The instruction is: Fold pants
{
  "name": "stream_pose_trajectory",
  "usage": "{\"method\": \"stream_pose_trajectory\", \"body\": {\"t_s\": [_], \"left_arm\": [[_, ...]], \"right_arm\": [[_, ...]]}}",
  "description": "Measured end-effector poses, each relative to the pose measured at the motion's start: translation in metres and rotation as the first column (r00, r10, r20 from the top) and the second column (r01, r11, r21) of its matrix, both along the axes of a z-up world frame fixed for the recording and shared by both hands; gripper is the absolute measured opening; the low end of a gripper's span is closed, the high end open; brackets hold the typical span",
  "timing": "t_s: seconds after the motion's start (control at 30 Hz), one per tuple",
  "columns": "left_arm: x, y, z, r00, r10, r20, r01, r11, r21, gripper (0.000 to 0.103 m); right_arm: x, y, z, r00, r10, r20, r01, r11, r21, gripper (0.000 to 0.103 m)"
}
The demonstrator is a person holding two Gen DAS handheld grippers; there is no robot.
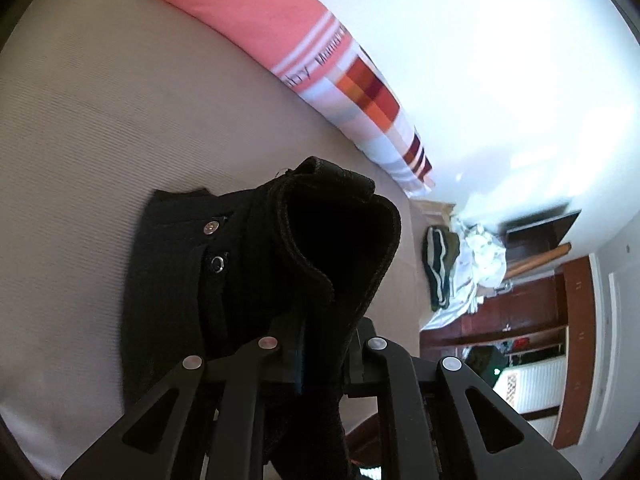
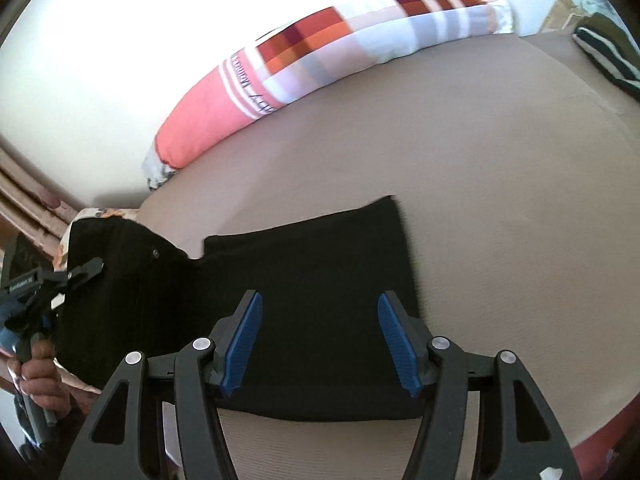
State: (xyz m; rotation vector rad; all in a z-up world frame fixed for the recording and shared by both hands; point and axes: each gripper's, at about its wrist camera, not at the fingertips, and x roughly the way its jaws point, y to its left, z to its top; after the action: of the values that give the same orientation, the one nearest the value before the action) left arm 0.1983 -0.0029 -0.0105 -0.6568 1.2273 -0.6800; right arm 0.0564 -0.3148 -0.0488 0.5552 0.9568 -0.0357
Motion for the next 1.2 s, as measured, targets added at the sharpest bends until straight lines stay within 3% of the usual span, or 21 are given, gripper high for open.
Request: {"method": "stream_pose_trajectory", "body": {"t_s": [0.17,0.3,0.47,0.73,0.87,1.0,1.2], "left_arm": [[-0.004,-0.045,-0.018,0.999,-0.039,-0.004,0.04,0.998,0.046,0.013],[-0.01,-0.077,-0.039,0.998,-0.068,0.008,0.066,0.99,0.126,0.013],[-0.018,-0.092,-0.063,0.995,-0.098,-0.002,0.097,0.977,0.191,0.013],[-0.025,-0.099,-0.071,0.995,-0.095,0.011,0.09,0.974,0.208,0.019],[-0.026,-0.098,-0.07,0.995,-0.098,0.017,0.092,0.974,0.206,0.025],[-0.032,-0.105,-0.066,0.991,-0.124,0.041,0.112,0.968,0.224,0.045],[-0.043,-0.116,-0.053,0.979,-0.172,0.111,0.143,0.963,0.228,0.059]], "right_arm": [[-0.014,-0.026,-0.009,0.998,-0.064,0.022,0.064,0.997,0.032,0.059],[-0.015,-0.03,-0.02,0.997,-0.077,0.02,0.077,0.997,0.021,0.059],[-0.015,-0.027,-0.033,0.999,-0.051,-0.012,0.051,0.999,0.0,0.059],[-0.018,-0.026,-0.041,0.999,-0.04,-0.019,0.04,0.999,0.036,0.059],[-0.021,-0.024,-0.042,0.999,-0.037,-0.021,0.038,0.998,0.046,0.059],[-0.02,-0.024,-0.043,0.999,-0.036,-0.026,0.038,0.998,0.05,0.059],[-0.02,-0.024,-0.042,0.999,-0.036,-0.026,0.038,0.998,0.046,0.059]]}}
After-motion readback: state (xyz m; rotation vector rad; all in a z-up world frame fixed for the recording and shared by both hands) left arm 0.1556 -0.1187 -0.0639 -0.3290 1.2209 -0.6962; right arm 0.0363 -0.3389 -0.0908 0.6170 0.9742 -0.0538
